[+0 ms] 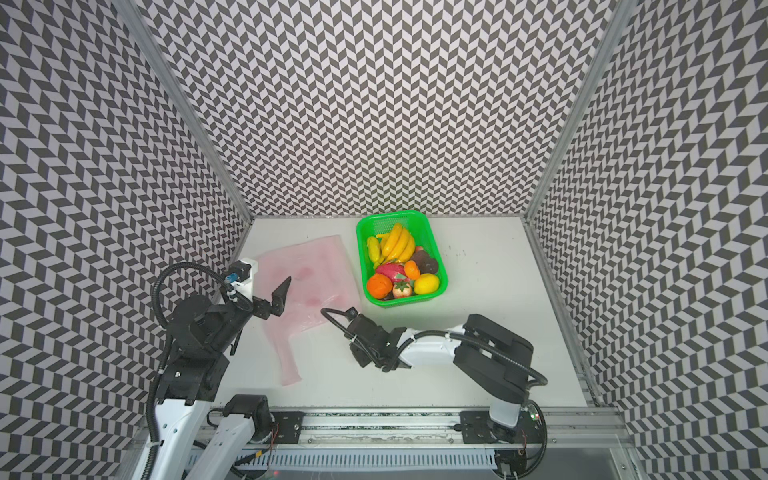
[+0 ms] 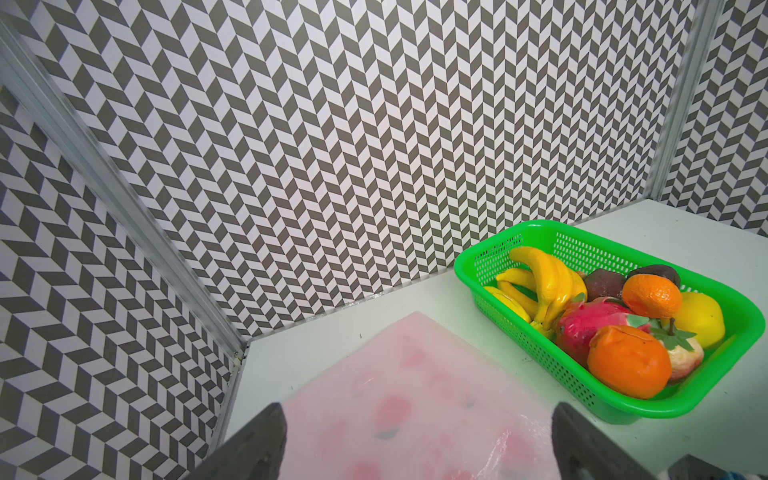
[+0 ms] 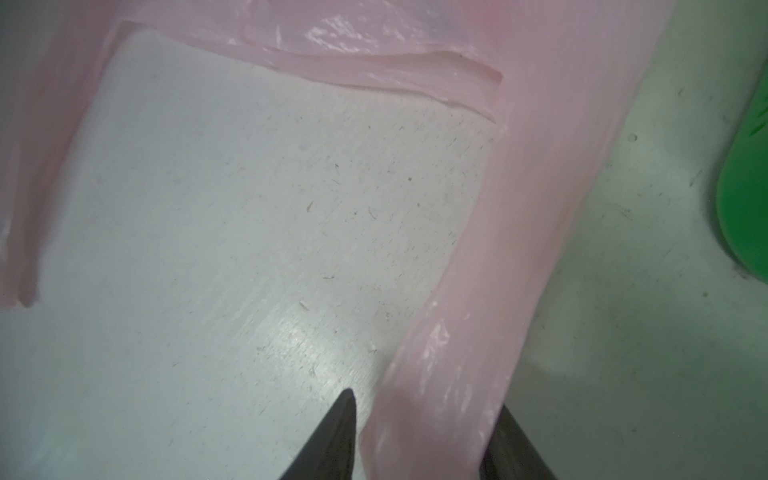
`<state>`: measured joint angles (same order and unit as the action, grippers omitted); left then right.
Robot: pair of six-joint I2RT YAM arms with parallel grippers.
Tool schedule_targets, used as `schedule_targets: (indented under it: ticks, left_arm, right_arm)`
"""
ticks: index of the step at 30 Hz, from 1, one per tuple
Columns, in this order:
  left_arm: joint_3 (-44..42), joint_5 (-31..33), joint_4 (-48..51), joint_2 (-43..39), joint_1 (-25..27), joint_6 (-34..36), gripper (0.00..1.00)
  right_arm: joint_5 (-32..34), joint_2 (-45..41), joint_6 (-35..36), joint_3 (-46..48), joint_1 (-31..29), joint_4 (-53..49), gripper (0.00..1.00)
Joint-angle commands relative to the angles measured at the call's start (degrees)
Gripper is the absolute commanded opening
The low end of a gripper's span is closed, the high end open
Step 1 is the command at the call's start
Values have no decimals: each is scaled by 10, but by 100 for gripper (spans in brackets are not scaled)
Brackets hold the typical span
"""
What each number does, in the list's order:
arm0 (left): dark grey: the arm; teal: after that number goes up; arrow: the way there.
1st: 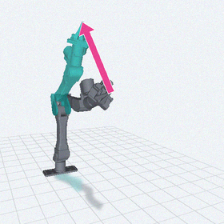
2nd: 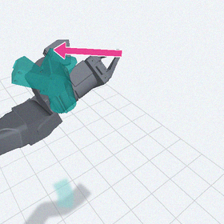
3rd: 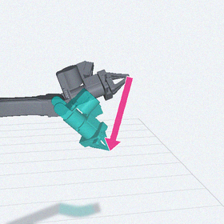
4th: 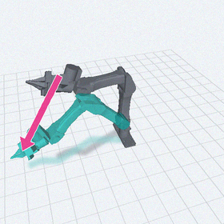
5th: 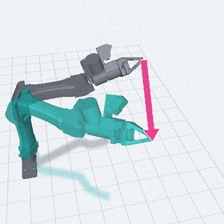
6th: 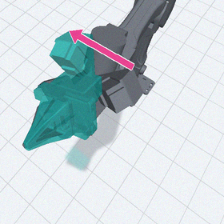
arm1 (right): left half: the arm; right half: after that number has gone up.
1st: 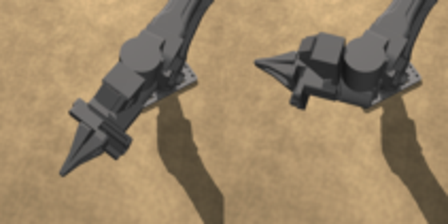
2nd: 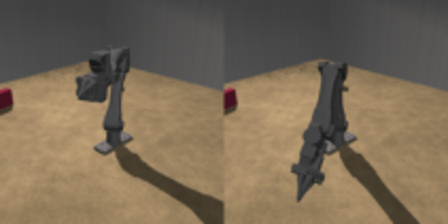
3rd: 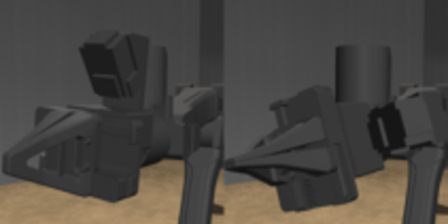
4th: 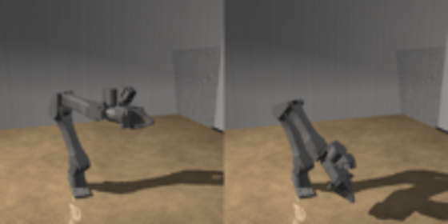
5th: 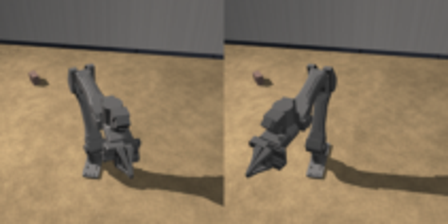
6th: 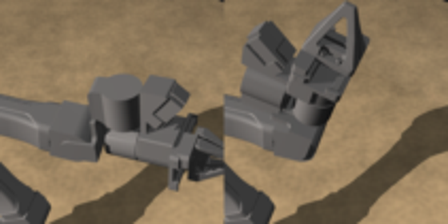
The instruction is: Place the fake fruits into the plastic bag and tie a complex knot
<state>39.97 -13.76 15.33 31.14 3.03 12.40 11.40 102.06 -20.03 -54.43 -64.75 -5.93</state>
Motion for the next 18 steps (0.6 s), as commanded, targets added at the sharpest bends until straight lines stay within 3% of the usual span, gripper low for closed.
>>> schedule_targets:
  ticks: [1, 5, 13, 18]
  left_arm:
    - [5, 2, 15, -6, 4, 12, 99]
    - [16, 12, 23, -8, 4, 15, 99]
    - [65, -14, 58, -7, 4, 30, 97]
    - [91, -58, 81, 0, 4, 30, 95]
  right_arm:
    - [20, -13, -6, -15, -2, 16, 19]
    - [1, -66, 18, -9, -2, 11, 0]
    - [-59, -162, 72, -58, 9, -45, 0]
    - [-112, -197, 82, -108, 52, -89, 0]
